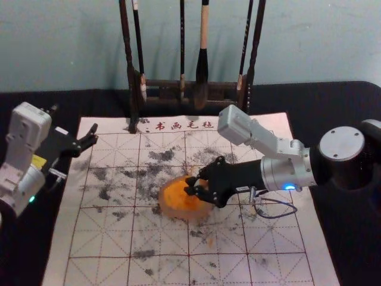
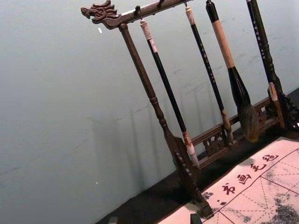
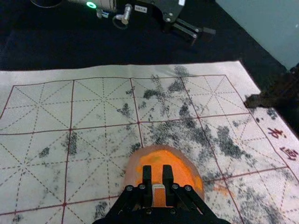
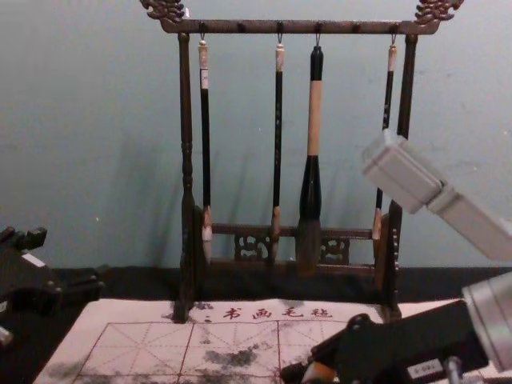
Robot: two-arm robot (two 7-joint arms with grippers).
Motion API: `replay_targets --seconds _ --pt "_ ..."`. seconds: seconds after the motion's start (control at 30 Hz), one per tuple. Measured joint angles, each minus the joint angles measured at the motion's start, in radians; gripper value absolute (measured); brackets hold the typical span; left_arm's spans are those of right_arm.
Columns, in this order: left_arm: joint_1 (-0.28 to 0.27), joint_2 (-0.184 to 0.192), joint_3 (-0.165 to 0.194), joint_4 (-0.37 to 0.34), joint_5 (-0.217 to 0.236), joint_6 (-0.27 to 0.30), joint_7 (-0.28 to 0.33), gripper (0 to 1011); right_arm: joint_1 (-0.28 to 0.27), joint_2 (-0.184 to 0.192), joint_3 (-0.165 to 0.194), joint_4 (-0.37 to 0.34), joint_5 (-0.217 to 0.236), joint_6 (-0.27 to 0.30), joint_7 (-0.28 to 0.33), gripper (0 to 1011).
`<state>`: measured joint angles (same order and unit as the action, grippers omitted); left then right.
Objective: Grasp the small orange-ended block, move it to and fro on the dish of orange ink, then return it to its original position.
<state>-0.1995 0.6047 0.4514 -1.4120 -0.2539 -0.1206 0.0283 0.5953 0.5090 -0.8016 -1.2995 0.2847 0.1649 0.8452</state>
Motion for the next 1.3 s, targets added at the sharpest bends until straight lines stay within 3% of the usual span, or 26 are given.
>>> replay_targets --seconds 1.03,1.3 --pt "0.000 0.000 0.000 0.000 0.000 0.000 0.000 1001 0.073 -0.090 -0.031 0.117 -0.010 -0.025 0.011 121" --pt "0.000 0.000 0.000 0.000 0.000 0.000 0.000 1001 0.084 -0.090 -0.031 0.129 -0.019 -0.026 0.009 121"
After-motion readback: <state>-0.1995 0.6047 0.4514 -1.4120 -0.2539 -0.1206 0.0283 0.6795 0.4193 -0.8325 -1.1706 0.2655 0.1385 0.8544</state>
